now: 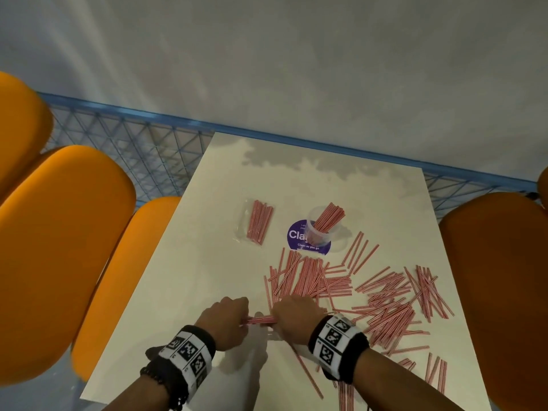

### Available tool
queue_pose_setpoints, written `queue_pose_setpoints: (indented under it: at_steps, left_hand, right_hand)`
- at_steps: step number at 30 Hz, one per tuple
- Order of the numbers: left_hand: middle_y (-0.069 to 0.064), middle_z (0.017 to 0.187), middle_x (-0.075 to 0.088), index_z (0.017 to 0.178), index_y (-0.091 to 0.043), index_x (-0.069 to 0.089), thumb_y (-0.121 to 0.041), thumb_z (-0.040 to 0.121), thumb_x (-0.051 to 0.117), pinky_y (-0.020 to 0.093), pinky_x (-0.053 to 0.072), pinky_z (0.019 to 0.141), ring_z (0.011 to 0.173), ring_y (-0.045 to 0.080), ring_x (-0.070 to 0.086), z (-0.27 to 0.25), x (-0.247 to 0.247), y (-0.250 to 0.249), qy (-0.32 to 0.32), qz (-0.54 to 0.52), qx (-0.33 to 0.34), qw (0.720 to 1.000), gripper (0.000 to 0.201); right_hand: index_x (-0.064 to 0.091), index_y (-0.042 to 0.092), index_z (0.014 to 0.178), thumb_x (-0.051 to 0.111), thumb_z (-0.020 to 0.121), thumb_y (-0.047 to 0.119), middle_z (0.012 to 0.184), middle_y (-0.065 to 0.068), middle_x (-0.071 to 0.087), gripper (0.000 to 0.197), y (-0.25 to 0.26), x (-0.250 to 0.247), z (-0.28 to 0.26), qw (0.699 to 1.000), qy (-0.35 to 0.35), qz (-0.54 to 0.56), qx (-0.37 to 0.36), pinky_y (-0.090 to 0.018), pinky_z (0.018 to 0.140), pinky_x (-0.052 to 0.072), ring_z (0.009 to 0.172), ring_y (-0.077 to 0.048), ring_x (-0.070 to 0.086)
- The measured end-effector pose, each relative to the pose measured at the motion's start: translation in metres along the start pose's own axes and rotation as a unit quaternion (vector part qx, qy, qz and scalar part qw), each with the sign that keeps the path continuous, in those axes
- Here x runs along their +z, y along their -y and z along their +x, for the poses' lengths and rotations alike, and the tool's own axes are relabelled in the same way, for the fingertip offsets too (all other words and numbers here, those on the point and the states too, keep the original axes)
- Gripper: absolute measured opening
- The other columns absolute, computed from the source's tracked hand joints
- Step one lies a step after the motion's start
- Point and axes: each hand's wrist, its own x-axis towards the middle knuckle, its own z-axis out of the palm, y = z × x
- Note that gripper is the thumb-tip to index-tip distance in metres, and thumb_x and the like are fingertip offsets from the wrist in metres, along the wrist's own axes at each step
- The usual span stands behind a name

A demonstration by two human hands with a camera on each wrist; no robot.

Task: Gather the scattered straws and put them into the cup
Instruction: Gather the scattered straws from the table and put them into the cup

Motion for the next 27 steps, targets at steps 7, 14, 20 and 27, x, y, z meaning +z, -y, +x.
queue_pose_setpoints:
  at_steps: [7, 14, 20, 27]
  left_hand:
    - [-0.005, 0.077, 0.057, 0.097, -0.018, 0.047, -0.008, 0.080, 0.059, 0.016, 0.038, 0.056, 0.065, 0.011, 0.053, -0.001, -0.010, -0.014, -0.015, -0.228, 0.034, 0.973, 0.023]
    - [0.010, 0.103, 0.073, 0.104, -0.011, 0.065, -0.059, 0.088, 0.053, 0.040, 0.052, 0.083, 0.099, 0.024, 0.068, -0.010, -0.021, -0.043, -0.088, -0.631, -0.041, 0.770, 0.052]
    - [0.016, 0.106, 0.071, 0.108, 0.001, 0.067, -0.061, 0.091, 0.040, 0.044, 0.050, 0.090, 0.101, 0.030, 0.065, -0.017, -0.032, -0.053, -0.039, -0.777, -0.046, 0.627, 0.070]
    - [0.023, 0.109, 0.070, 0.115, 0.002, 0.065, -0.059, 0.090, 0.042, 0.050, 0.053, 0.087, 0.098, 0.036, 0.068, -0.031, -0.042, -0.073, 0.186, -0.895, -0.004, 0.406, 0.070]
  right_hand:
    - [0.062, 0.004, 0.092, 0.050, 0.091, 0.019, 0.075, -0.009, 0.054, 0.020, 0.001, -0.026, -0.017, 0.999, -0.028, 0.027, 0.030, -0.038, 0.069, 0.051, 0.072, -0.028, 0.057]
    - [0.062, 0.004, 0.095, 0.052, 0.089, 0.017, 0.083, -0.012, 0.063, 0.018, 0.024, -0.039, -0.022, 0.990, -0.110, 0.082, 0.018, -0.036, 0.066, 0.050, 0.075, -0.031, 0.062]
    - [0.062, 0.014, 0.071, 0.047, 0.095, 0.030, 0.067, -0.006, 0.063, 0.033, 0.018, -0.058, -0.041, 0.915, -0.209, 0.345, -0.018, -0.024, 0.055, 0.050, 0.061, -0.022, 0.064]
    - [0.033, 0.011, 0.048, 0.061, 0.087, 0.049, 0.040, -0.008, 0.025, 0.062, 0.038, -0.104, -0.071, 0.566, -0.400, 0.716, -0.076, -0.033, 0.043, 0.021, 0.039, -0.018, 0.020]
